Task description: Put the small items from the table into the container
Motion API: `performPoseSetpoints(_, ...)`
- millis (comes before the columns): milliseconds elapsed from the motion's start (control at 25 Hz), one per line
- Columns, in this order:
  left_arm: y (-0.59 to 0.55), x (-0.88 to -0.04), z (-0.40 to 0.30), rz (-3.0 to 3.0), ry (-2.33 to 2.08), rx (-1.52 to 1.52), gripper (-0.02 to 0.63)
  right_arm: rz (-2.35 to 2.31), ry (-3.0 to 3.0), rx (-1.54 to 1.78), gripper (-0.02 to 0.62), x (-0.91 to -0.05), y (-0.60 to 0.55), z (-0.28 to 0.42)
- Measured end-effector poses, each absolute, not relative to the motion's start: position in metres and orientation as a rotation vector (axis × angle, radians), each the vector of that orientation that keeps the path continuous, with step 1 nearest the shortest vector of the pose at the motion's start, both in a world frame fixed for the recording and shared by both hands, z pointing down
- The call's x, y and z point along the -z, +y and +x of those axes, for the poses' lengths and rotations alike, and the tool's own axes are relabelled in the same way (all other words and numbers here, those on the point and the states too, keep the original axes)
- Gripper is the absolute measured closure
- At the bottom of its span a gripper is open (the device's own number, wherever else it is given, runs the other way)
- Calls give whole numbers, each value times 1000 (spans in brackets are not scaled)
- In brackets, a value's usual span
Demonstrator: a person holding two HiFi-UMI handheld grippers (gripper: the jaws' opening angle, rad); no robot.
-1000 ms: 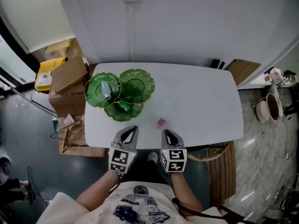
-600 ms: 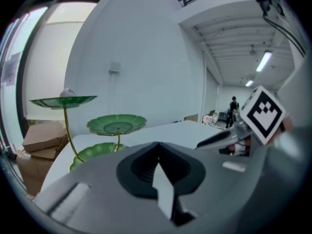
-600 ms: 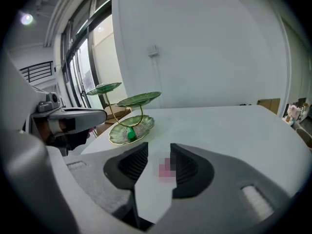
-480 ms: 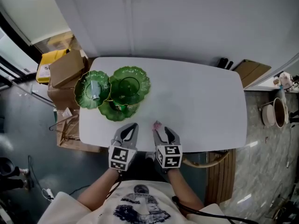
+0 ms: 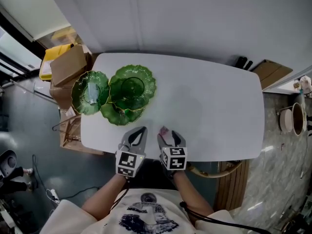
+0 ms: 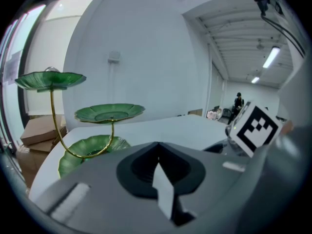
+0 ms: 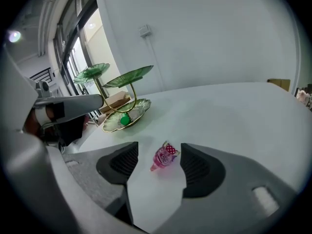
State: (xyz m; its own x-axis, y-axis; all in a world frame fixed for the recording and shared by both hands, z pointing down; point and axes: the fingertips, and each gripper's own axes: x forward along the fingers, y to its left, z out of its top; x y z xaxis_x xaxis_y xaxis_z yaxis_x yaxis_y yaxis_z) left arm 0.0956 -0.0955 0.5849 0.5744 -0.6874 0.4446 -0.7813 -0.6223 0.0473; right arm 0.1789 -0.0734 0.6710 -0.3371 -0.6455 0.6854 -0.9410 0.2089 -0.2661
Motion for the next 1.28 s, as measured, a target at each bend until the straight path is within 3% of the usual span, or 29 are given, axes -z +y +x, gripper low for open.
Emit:
performPoseSetpoints(720, -114, -621, 104, 2496, -1217, -636, 617, 1406, -2015, -1038, 330, -712, -98, 181)
performPoseSetpoints(1280, -112, -618, 91, 2479, -1232, -633, 617, 1391, -1980, -1025, 378, -716, -102, 179)
